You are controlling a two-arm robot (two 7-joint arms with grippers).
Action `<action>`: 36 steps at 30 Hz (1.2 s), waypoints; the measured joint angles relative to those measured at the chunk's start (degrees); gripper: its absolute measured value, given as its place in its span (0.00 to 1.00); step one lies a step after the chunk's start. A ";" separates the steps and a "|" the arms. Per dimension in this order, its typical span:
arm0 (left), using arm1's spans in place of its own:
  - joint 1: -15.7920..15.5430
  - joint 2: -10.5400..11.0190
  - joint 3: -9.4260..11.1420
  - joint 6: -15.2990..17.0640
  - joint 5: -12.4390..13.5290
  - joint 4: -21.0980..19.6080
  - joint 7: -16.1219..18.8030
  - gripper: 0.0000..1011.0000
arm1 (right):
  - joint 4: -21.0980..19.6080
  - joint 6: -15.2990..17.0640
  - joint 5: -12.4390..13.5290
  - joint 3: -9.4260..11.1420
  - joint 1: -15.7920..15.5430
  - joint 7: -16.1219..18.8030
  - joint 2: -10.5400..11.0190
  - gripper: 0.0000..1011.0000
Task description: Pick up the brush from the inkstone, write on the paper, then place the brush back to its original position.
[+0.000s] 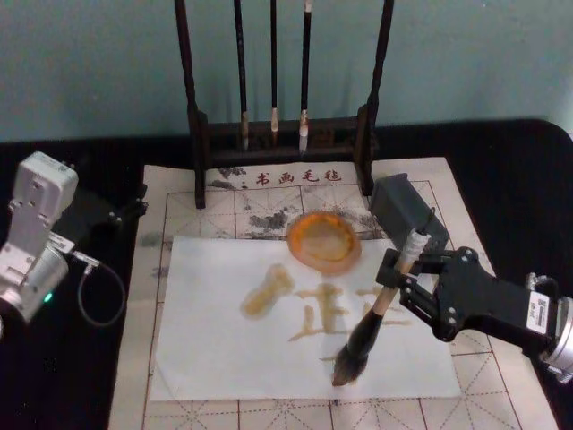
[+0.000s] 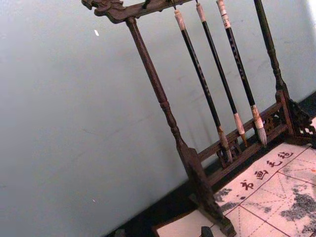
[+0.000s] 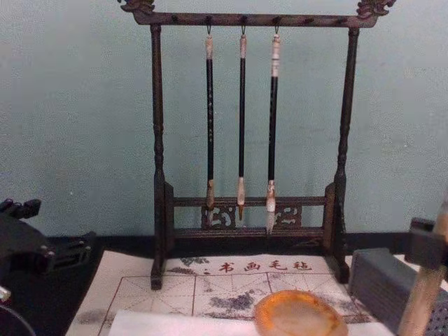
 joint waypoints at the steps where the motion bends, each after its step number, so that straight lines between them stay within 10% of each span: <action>1: 0.00 0.00 0.00 0.00 0.00 0.00 0.00 0.99 | -0.08 -0.02 0.09 0.02 -0.09 0.07 0.10 0.18; 36: 0.00 0.00 0.00 0.00 0.00 0.00 0.00 0.99 | -0.22 -0.41 2.96 1.95 0.60 -0.99 -0.87 0.18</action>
